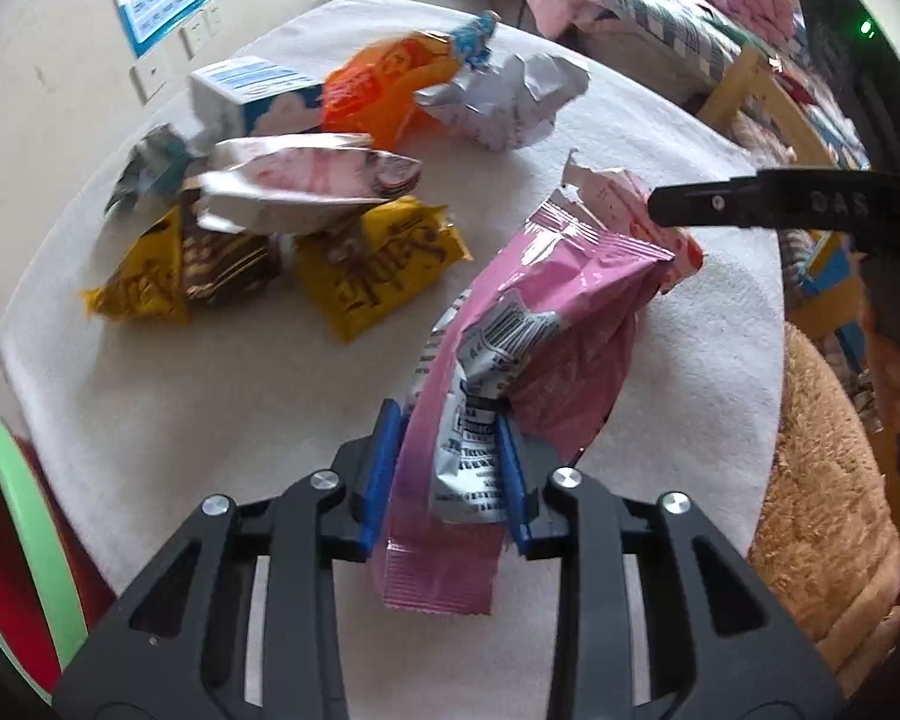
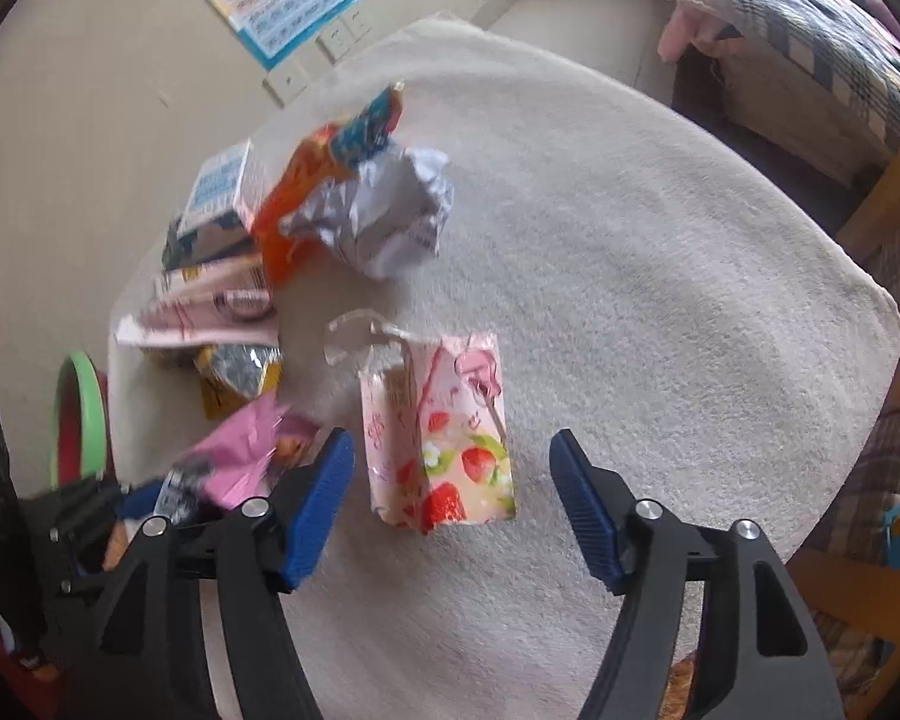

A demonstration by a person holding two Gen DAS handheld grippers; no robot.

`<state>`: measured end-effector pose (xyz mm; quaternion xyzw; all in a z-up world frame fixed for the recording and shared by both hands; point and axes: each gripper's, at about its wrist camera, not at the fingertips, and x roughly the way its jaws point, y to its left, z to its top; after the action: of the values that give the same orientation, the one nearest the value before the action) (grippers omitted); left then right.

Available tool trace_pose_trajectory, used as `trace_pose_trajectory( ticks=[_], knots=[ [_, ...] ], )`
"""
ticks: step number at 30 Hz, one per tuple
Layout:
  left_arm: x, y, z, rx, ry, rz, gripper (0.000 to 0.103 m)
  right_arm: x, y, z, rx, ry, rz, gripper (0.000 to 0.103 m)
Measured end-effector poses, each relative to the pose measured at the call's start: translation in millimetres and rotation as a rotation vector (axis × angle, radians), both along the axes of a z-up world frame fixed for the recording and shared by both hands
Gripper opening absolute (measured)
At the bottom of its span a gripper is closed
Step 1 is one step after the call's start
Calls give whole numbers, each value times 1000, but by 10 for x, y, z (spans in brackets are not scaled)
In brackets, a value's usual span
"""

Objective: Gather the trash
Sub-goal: 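Grasp the pink strawberry juice box with the right gripper while the left lifts the pink bag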

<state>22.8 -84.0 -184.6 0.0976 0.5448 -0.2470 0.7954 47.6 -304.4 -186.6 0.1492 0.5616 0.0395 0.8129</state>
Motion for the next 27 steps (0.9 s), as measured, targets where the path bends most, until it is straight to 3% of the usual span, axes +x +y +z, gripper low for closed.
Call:
trace_pose_trajectory(
  ticks=[4,10,15,16,21,23,24,26,27],
  knots=[
    [-51,154,55,-17,26,46,31,75,5,-9,-36,4,11,70],
    [-76,150,50,41,-15,35,36,187,85,-148,-60,28,36,71],
    [-87,43,139,40,-79,-17,66,150,66,-169,-47,23,12,71],
    [-67,12,131,41,-85,-23,67,146,64,-174,-46,26,11,71],
    [34,-96,-44,35,-15,-42,67,121,45,-174,-38,24,5,70],
    [21,-155,-154,61,5,-66,66,126,44,-180,-29,26,2,65],
    [10,-161,-198,69,17,-73,55,130,47,-198,-25,33,3,62],
    [-14,-160,-240,57,31,-71,46,137,55,-249,-19,50,0,38],
    [-24,-149,-229,48,31,-65,38,128,56,-277,2,56,-1,37]
  ],
)
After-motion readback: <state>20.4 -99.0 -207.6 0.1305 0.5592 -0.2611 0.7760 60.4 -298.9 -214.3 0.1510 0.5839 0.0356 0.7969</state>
